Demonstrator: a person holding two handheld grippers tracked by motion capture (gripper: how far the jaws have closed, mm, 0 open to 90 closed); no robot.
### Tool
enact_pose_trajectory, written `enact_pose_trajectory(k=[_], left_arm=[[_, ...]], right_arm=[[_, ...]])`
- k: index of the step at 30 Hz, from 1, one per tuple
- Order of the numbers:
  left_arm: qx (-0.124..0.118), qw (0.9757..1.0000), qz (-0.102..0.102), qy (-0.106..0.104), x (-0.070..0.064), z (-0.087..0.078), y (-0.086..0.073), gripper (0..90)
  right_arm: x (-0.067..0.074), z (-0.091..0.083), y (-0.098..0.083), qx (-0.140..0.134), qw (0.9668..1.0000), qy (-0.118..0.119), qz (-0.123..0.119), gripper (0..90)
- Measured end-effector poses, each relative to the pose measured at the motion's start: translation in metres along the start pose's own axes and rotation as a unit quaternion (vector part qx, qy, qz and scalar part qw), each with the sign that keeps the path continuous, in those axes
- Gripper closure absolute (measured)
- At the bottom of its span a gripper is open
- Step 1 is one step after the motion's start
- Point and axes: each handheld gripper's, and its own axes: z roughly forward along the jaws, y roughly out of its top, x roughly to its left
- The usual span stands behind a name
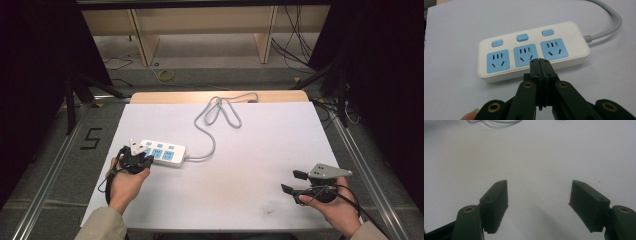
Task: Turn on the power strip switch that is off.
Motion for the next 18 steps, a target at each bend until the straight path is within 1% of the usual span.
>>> enact_pose_trajectory(k=[2,4,7,8,9,13,18], left_arm=[[-0.002,1.0,-0.003,0.002,0.0,0.002,0.001,89.9],[0.0,1.0,0.0,0.002,0.001,0.002,0.003,89.9],[-0.001,1.0,-0.002,0.004,0.001,0.005,0.005,89.9],[0.001,1.0,0.002,0.005,0.002,0.006,0.006,89.9],[0.0,1.0,-0.001,0.005,0.002,0.007,0.007,89.9],[-0.001,1.0,-0.001,0.009,0.002,0.011,0.011,89.9],[-0.001,1.0,-0.002,0.006,0.001,0.015,0.016,89.9]], right_arm=[[0.0,0.0,0.0,0.001,1.0,0.001,-0.002,31.2],[0.0,0.0,0.0,0.001,1.0,0.0,-0.001,31.2],[0.0,0.0,0.0,0.0,1.0,0.0,-0.001,31.2],[0.0,0.0,0.0,0.0,1.0,0.0,-0.001,31.2],[0.0,0.0,0.0,0.0,1.0,0.0,0.0,31.3],[0.0,0.0,0.0,0.0,1.0,0.0,0.0,31.2],[0.0,0.0,0.0,0.0,1.0,0.0,0.0,31.2]])
